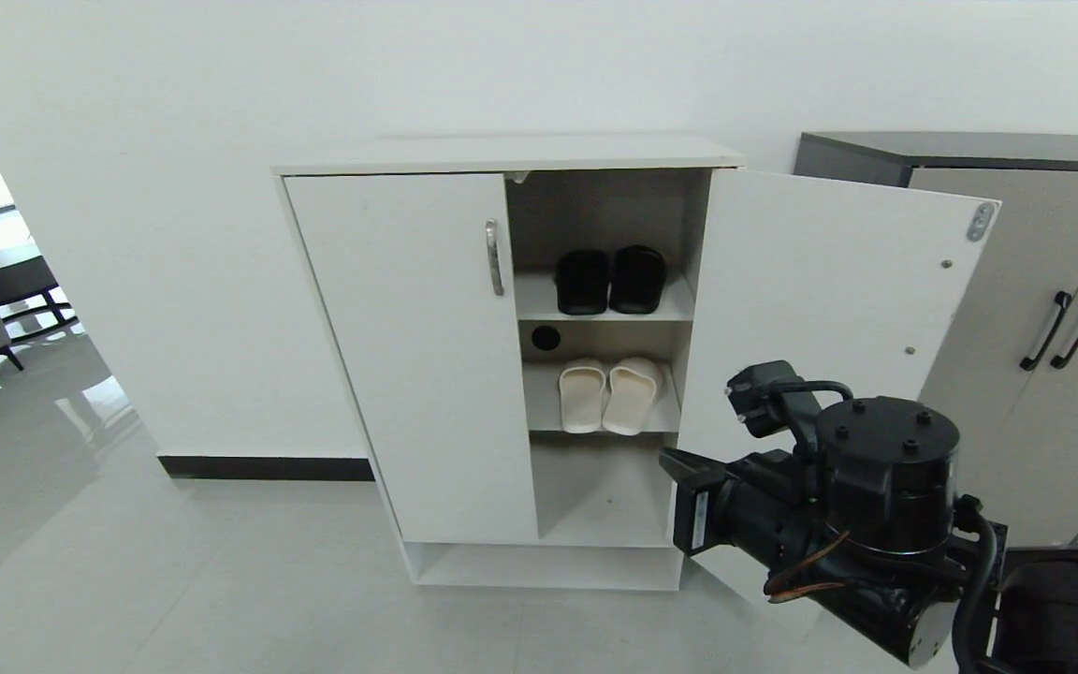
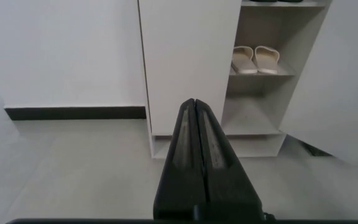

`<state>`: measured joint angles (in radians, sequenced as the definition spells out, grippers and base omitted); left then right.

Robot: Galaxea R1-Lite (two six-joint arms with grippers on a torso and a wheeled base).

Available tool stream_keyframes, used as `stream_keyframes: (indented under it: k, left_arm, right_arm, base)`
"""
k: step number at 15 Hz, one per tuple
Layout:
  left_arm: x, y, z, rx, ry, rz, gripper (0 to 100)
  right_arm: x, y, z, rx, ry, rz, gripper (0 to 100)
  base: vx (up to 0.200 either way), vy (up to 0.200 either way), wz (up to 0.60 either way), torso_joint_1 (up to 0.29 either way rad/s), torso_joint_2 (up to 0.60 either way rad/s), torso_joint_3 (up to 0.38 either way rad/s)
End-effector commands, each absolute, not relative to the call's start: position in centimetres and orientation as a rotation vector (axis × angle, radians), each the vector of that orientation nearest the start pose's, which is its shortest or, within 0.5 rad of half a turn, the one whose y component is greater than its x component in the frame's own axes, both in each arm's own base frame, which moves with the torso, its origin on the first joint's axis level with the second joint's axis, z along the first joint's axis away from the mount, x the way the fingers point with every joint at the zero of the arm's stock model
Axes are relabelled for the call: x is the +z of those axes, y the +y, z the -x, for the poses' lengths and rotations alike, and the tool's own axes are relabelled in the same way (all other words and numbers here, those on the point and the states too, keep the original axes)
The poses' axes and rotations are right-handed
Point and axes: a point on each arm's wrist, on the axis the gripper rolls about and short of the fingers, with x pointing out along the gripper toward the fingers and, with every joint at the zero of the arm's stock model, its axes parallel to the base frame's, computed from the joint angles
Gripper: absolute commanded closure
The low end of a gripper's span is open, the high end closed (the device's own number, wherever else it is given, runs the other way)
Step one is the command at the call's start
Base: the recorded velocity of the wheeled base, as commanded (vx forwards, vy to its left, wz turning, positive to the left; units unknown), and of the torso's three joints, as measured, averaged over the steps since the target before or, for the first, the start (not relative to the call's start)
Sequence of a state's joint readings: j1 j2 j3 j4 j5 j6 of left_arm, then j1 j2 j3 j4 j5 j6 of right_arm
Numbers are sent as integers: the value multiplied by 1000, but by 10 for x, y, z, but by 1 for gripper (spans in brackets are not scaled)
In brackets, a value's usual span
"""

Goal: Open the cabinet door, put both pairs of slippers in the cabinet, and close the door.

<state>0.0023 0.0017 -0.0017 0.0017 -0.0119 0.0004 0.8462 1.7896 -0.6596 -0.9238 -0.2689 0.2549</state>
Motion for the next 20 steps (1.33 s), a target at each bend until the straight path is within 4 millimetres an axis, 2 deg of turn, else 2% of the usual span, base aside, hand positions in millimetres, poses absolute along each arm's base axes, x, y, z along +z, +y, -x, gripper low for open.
stream_keyframes:
  k: [1,2,8,20]
  left_arm:
    - [76,0,23,-9,3,0,100]
    - [76,0,23,-8,3,0,100]
    - [76,0,23,-8,2,0,100]
    - [76,0,23,-8,2,2,100]
  right_arm:
    - [141,228,-210,547,263,-127,100]
    - [141,228,-210,547,263,-127,100]
    - [137,228,-209,570,281,-121,100]
    - [132,230,-210,568,295,-110,100]
  base:
    - [-200,0,0,-2,7,7]
    - [-200,0,0,2,2,2]
    - [0,0,0,21,-38,-44]
    - [0,0,0,167,-450,-278]
